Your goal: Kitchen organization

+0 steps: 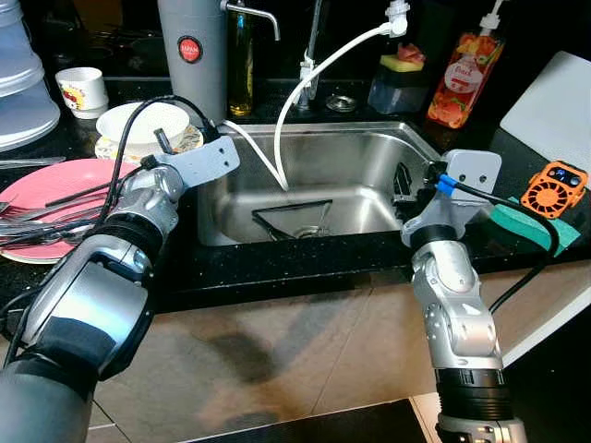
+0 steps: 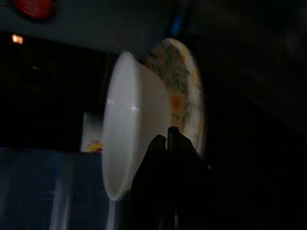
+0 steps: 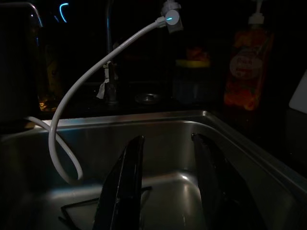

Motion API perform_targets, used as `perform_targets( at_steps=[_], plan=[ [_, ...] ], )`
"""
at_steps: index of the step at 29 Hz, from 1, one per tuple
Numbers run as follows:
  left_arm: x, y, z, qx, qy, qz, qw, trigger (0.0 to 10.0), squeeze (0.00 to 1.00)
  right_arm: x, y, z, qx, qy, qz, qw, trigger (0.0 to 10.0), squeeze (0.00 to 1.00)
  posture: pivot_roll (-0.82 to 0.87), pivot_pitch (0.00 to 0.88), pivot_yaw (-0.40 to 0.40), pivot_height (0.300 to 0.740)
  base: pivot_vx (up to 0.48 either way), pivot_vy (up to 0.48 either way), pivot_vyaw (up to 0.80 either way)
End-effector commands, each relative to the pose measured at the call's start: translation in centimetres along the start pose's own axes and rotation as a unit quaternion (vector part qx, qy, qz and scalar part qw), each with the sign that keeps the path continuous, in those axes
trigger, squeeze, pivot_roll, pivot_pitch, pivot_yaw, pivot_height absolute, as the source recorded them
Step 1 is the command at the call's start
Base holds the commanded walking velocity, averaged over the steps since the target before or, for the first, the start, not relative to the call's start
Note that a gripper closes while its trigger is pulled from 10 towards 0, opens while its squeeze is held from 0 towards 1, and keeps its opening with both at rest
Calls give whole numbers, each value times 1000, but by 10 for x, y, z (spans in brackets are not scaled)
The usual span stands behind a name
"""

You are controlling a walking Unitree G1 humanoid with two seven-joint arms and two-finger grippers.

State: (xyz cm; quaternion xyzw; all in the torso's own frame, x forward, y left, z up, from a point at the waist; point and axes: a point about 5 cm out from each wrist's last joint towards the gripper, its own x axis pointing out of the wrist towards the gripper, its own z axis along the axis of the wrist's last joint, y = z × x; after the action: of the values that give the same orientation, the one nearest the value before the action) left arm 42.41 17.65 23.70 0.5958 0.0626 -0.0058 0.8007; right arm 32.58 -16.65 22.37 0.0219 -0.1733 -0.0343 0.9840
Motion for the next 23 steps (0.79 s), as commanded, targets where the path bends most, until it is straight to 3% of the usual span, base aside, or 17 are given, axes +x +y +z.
perform_targets(
  at_steps=[1, 2, 5, 6, 7, 9, 10, 11, 12, 13, 14, 15, 16, 17, 18, 19, 23],
  plan=[
    [-1, 22, 19, 16, -44, 60, 997, 7961, 0, 1, -1, 0, -3, 2, -3, 1000, 10000, 0, 9, 0, -55, 740, 0, 0, 0],
    [-2, 29, 29, 19, -67, 85, 994, 10000, 0, 1, -1, 0, -3, 2, -2, 1000, 10000, 0, 9, 0, -55, 740, 0, 0, 0],
    [-8, 44, 58, 10, -135, 141, 981, 10000, 0, 1, -1, 0, -3, 2, -1, 1000, 10000, 0, 8, 0, -56, 740, 0, 0, 0],
    [-8, 44, 58, 10, -135, 141, 981, 10000, 0, 1, -1, 0, -3, 2, -1, 1000, 10000, 0, 8, 0, -56, 740, 0, 0, 0],
    [-13, 49, 75, -7, -178, 161, 971, 10000, 0, 1, -1, 0, -3, 2, -1, 1000, 10000, 0, 8, 0, -56, 740, 0, 0, 0],
    [-19, 50, 93, -39, -227, 157, 960, 10000, 0, 1, -1, 0, -4, 2, -2, 1000, 10000, 0, 8, 0, -56, 740, 0, 0, 0],
    [-19, 50, 93, -39, -227, 157, 960, 10000, 0, 1, -1, 0, -4, 2, -2, 1000, 10000, 0, 8, 0, -56, 740, 0, 0, 0],
    [-24, 48, 104, -87, -261, 135, 952, 10000, 0, 0, -1, 0, -4, 2, -3, 1000, 10000, 0, 8, 0, -56, 740, 0, 0, 0],
    [-24, 48, 104, -87, -261, 135, 952, 10000, 0, 0, -1, 0, -4, 2, -3, 1000, 10000, 0, 8, 0, -56, 740, 0, 0, 0],
    [-35, 43, 126, -203, -325, 79, 920, 10000, 0, 0, -2, 0, -4, 2, -4, 1000, 10000, 0, 8, 0, -56, 740, 0, 0, 0],
    [-40, 39, 132, -251, -347, 50, 903, 10000, 0, 0, -2, 0, -5, 3, -4, 1000, 10000, 0, -3, 0, -49, 740, 0, 0, 0],
    [-42, 37, 135, -275, -357, 35, 892, 10000, 0, -1, -2, 0, -5, 3, -4, 1000, 10000, 0, -3, 0, -49, 740, 0, 0, 0],
    [-42, 37, 135, -275, -357, 35, 892, 10000, 0, -1, -2, 0, -5, 3, -4, 1000, 10000, 0, -3, 0, -49, 740, 0, 0, 0],
    [-42, 33, 136, -315, -356, 11, 880, 10000, 0, -1, -2, 0, -5, 3, -4, 1000, 10000, 0, -3, 0, -49, 740, 0, 0, 0],
    [-42, 33, 136, -315, -356, 11, 880, 10000, 0, -1, -2, 0, -5, 3, -4, 1000, 10000, 0, -3, 0, -49, 740, 0, 0, 0],
    [-39, 25, 134, -369, -339, -23, 865, 10000, 0, -1, -2, 0, -5, 3, -5, 1000, 10000, 0, -3, 0, -49, 740, 0, 0, 0],
    [-32, 10, 123, -422, -300, -55, 854, 10000, 0, -2, -2, 0, -5, 4, -4, 1000, 10000, 0, 0, 0, -51, 740, 0, 0, 0]
  ],
)
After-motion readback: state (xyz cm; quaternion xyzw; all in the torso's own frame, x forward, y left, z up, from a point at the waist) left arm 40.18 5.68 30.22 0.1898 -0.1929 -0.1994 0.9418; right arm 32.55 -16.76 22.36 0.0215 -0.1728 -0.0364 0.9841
